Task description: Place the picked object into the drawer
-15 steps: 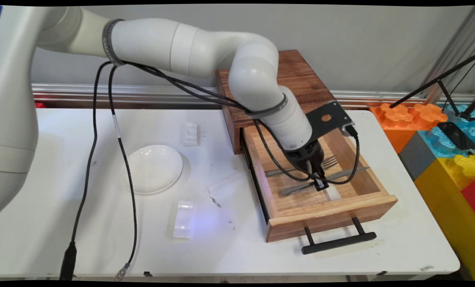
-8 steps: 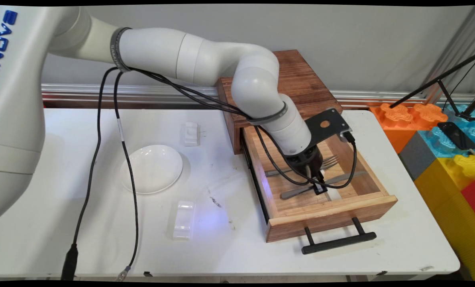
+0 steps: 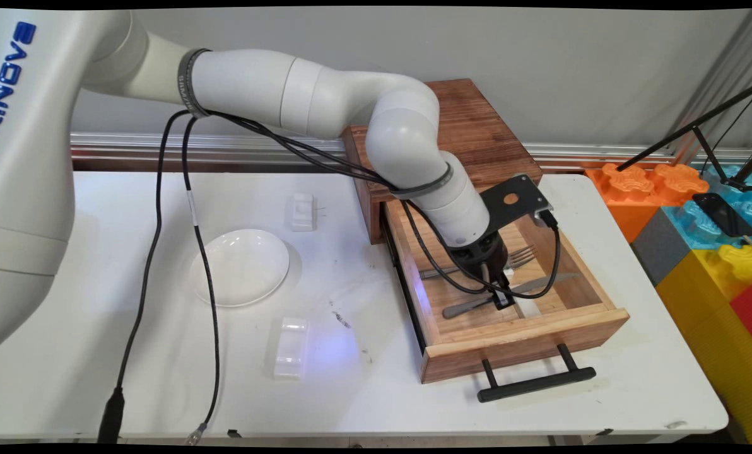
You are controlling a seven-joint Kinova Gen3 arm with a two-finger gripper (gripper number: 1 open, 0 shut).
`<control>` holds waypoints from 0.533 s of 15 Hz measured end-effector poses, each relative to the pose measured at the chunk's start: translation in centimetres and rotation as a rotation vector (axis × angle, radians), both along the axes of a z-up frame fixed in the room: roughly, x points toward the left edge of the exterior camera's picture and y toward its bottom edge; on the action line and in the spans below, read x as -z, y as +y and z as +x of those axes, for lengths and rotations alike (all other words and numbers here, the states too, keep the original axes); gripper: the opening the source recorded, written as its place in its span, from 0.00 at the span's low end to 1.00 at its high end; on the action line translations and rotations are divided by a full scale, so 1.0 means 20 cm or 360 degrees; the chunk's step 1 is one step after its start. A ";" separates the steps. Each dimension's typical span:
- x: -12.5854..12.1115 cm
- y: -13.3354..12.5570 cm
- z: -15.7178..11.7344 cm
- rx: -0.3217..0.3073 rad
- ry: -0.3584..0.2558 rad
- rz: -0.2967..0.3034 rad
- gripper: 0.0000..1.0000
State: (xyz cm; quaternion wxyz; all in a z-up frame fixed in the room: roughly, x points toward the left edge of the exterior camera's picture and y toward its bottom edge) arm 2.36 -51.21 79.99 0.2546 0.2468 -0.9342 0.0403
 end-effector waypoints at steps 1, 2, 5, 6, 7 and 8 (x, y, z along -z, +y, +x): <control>0.00 0.00 0.00 0.0000 0.0000 0.0002 1.00; 0.00 0.00 0.01 0.0001 0.0000 0.0003 1.00; 0.00 -0.01 0.02 0.0003 0.0000 0.0010 1.00; -0.01 -0.01 0.02 0.0002 0.0001 0.0011 1.00; -0.01 -0.01 0.02 0.0002 0.0003 0.0012 1.00; -0.01 -0.01 0.03 0.0001 0.0005 0.0011 1.00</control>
